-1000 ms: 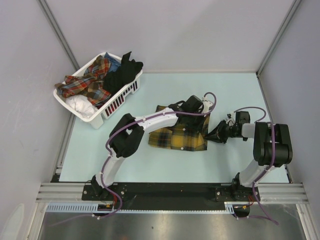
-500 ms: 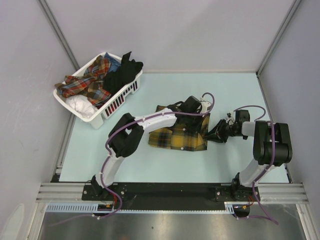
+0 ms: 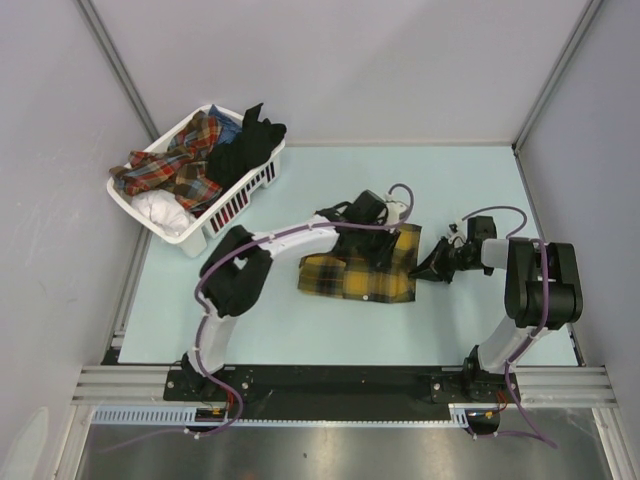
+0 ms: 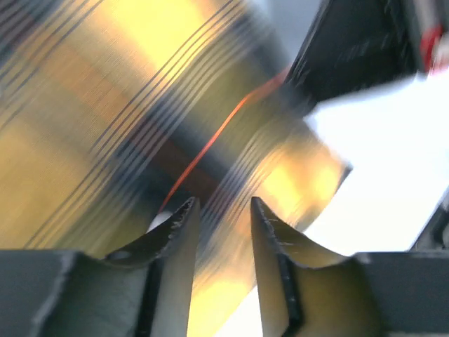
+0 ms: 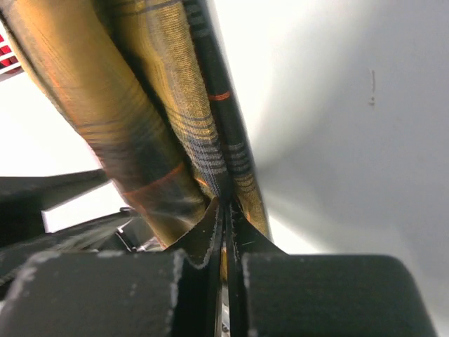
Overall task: Fold and stack the long sleeve shirts
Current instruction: Fold the shirt
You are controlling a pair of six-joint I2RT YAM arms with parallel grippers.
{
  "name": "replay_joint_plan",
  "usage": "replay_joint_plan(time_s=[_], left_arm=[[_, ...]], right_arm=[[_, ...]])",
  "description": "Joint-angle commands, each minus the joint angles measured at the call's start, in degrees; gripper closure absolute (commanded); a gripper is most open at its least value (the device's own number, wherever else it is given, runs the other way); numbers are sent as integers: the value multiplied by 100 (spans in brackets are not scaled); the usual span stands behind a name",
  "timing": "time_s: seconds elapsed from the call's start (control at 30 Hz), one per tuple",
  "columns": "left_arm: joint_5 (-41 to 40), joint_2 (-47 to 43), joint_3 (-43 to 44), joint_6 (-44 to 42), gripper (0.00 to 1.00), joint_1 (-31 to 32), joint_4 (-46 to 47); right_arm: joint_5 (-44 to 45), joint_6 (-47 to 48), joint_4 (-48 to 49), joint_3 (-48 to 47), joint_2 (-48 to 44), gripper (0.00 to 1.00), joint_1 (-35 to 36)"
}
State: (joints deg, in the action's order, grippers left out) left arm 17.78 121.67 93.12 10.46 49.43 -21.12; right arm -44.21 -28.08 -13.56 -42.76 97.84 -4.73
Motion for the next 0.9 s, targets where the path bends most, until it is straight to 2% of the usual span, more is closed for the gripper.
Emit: replay_joint_plan(time_s=[0.0,0.17,0.33,0.5,0.7,0.87], left_arm=[[375,-1512,-741,-579,51,-767,-242],[586,-2304,-1805,-1378,43,-1979,-909],[708,-2253,-2140,-1556,43,-2867,-1008],[1279,-1726,-1973,-1644,53,-3053,-1306],[1833,-1620,-2070,-1441,63,-3045,-1192],[2194,-1708,-2254,-1275,65,-2992,-1113]], right_arm=[[140,408,-384,-302,-178,100,-37],[158,627,-507,-426,-2,100,16],[272,803,-674,-505,86,100,7],[342,918,-797,-610,156,100,7],[395,997,-911,-760,191,100,-10],[422,1032,-973,-760,182,100,-19]])
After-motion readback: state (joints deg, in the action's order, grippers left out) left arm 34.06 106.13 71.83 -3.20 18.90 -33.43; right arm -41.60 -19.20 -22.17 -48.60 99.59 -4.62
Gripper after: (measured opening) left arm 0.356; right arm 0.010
